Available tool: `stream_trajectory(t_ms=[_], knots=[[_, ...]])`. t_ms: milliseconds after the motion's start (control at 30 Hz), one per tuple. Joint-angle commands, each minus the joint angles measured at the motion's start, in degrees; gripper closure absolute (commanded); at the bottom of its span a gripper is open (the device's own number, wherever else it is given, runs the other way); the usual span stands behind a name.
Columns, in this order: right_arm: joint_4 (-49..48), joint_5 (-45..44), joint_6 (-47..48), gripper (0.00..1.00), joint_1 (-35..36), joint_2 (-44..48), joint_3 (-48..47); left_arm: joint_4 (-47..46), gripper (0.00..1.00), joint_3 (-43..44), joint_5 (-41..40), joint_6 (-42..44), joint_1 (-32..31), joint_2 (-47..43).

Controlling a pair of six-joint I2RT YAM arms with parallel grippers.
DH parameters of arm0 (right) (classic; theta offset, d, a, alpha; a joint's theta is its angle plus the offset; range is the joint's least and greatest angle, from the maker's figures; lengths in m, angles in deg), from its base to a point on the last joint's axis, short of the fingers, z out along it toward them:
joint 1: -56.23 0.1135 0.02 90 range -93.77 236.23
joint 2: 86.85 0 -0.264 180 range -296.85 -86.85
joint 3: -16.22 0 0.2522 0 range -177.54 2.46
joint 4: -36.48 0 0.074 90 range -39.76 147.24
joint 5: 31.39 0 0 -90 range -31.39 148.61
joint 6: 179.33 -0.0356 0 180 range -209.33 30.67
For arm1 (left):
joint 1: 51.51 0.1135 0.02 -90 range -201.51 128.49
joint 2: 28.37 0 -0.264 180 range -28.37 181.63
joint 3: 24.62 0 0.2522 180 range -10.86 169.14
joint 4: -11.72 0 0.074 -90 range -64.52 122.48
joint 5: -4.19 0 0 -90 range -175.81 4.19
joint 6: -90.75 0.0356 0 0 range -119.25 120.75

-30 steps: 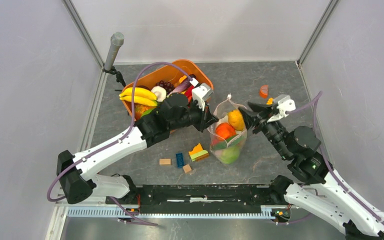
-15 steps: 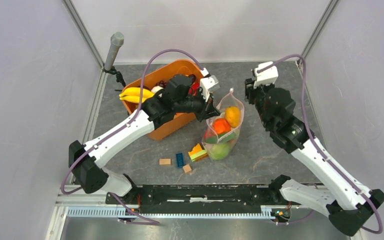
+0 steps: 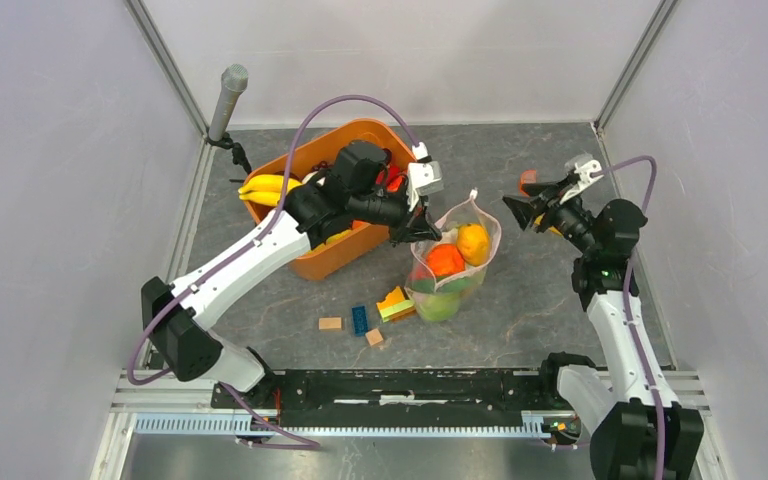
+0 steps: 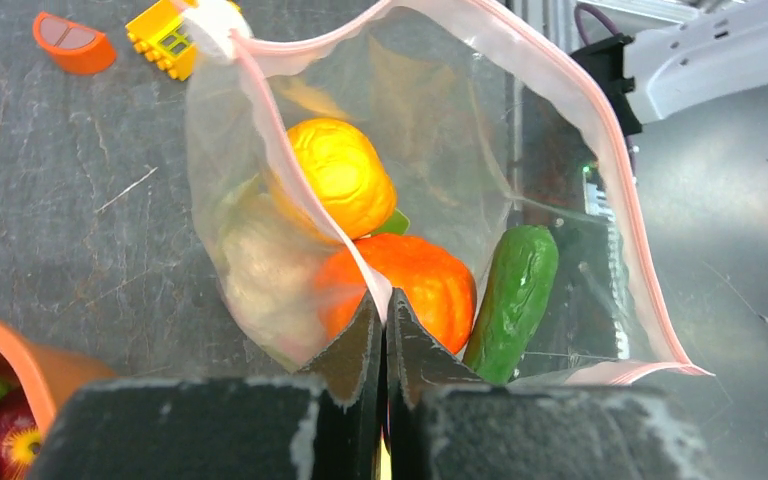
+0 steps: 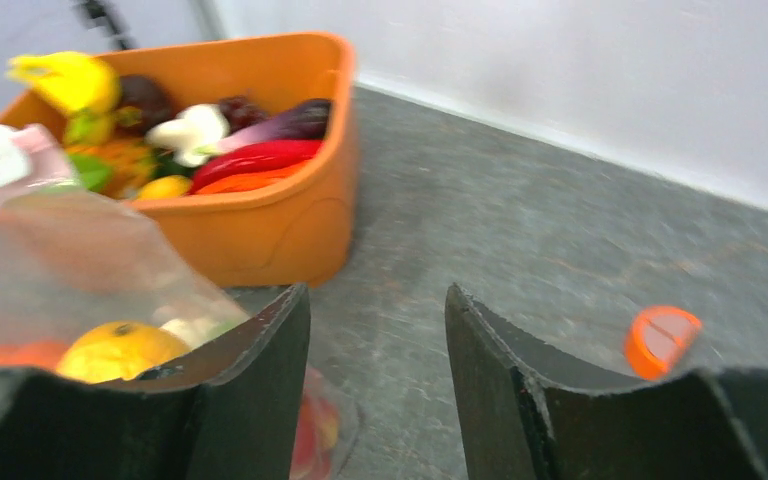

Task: Place the food in the zip-top bag and seal the zipper
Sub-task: Adjust the zipper food storage bag at the center of the board.

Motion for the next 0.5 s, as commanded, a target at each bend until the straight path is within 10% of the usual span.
stream_trajectory(t_ms=[0, 333, 467], knots=[[-17.1, 30.4, -2.4, 0.4, -2.1, -1.3, 2.0, 1.3, 0.98, 5.3, 9.8, 7.0, 0.7, 0.6], [-10.3, 46.2, 9.7, 0.29, -2.3, 1.6, 0.3, 11.9, 0.98, 15.9, 20.4, 11.6, 0.9, 7.9], [6.7, 49.5, 22.0, 0.28, -2.1, 1.6, -3.7, 12.6, 0.98, 18.5, 24.3, 11.7, 1.0, 8.6]])
